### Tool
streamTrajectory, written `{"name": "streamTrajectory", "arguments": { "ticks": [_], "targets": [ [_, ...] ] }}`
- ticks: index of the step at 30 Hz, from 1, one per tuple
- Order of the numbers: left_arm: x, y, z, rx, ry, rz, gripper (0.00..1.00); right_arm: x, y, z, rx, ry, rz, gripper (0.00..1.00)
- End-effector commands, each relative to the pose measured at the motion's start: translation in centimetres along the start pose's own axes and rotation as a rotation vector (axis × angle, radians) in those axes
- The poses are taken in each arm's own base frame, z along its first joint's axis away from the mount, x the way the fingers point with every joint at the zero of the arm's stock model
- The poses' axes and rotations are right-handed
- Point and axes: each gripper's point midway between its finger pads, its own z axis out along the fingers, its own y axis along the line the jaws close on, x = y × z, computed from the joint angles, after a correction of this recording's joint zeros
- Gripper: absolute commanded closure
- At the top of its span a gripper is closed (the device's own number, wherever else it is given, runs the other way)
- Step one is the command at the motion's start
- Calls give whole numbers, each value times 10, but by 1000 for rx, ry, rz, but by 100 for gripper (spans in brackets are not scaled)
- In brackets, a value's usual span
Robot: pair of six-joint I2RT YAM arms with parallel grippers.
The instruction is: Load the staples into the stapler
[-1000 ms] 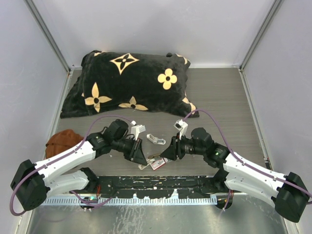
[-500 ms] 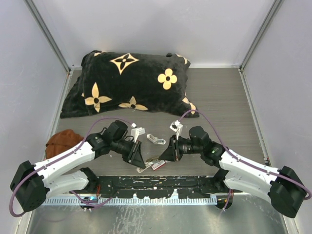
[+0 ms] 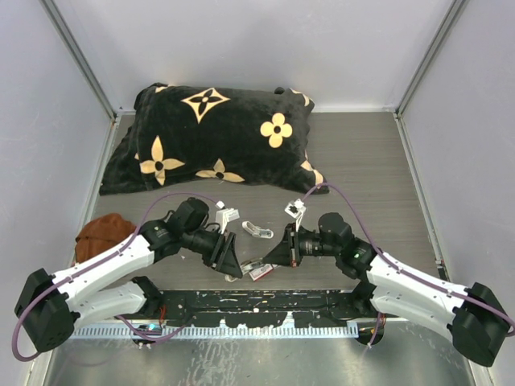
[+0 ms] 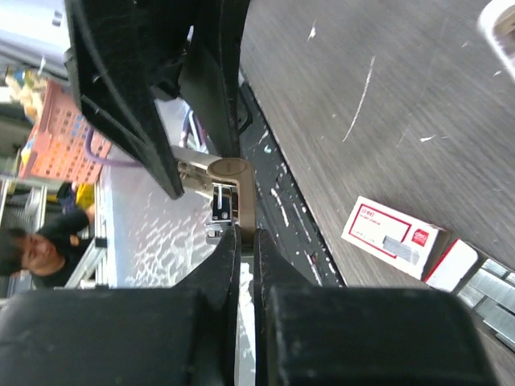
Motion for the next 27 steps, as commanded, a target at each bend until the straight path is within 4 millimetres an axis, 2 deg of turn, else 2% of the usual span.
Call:
{"name": "streamTrajectory", "arguments": {
  "ticks": [1, 5, 11, 15, 20, 27],
  "targets": [
    [-39, -13, -9, -21, -164, 134, 45, -30, -5, -5, 77, -172, 20, 99],
    [-60, -3, -20, -143, -265, 153, 22, -36, -19, -10, 146, -244, 44, 99],
    [-100, -1, -59, -295, -520, 192, 5, -38, -58, -16, 322, -329, 125, 99],
    [-117, -9, -86, -337, -630, 173, 1, -33, -81, -13, 400, -338, 176, 99],
    [-122, -13, -106, -389, -677, 174, 1, -30, -90, -1, 381, -359, 238, 99],
    [-116, -8, -112, -428, -666, 147, 0, -33, -99, 8, 384, -378, 277, 99]
  ]
}}
